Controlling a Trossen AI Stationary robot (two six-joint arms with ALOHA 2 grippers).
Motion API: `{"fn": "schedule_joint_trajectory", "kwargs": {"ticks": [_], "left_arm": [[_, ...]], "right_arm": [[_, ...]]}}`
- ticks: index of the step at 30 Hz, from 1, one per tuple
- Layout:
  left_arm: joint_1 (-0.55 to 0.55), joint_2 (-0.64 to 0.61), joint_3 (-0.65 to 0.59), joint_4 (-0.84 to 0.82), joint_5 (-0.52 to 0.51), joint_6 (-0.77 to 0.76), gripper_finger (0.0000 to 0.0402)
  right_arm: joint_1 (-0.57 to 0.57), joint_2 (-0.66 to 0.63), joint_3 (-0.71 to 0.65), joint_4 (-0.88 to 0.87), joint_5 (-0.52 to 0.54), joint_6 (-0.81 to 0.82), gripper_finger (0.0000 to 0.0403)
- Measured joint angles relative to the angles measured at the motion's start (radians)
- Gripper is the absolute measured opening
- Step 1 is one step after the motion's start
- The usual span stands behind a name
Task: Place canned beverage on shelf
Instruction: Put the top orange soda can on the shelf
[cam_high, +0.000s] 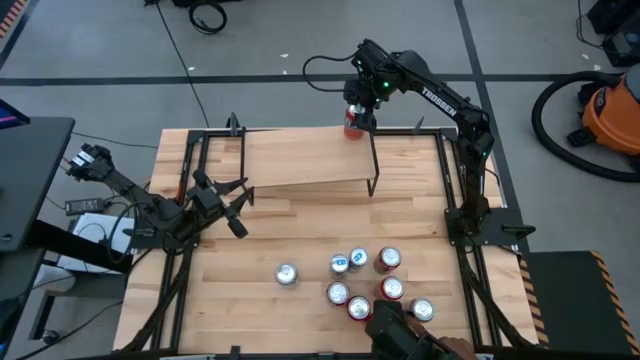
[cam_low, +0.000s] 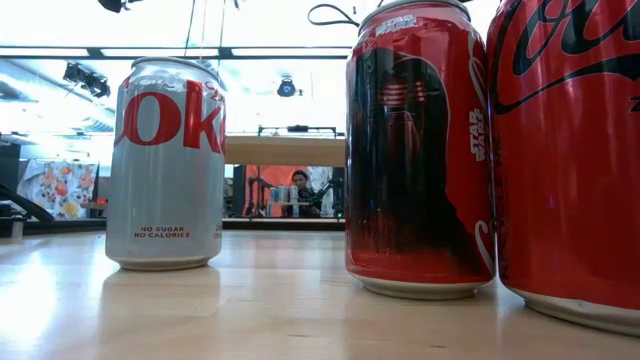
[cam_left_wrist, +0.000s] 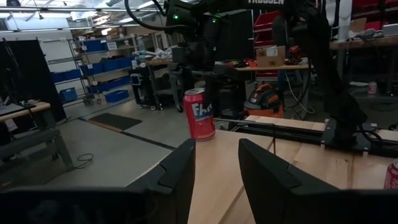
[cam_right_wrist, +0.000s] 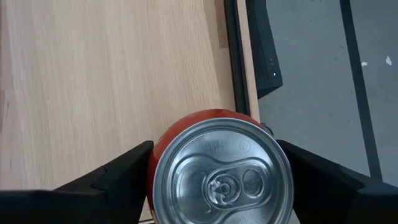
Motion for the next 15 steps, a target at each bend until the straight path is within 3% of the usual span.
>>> {"fn": "schedule_joint_trajectory", "kwargs": {"ticks": [8,15], "left_arm": [[0.000,0.000,0.000,-0.001,0.000,0.000,0.0133],[0.000,0.000,0.000,-0.005,0.000,0.000,0.0133]], "right_arm": [[0.003,0.015,-0.009,0.006,0.014,0.005,0.0359],[0.014,0.009,-0.006,0.010,0.036,0.008,0.0364]]}}
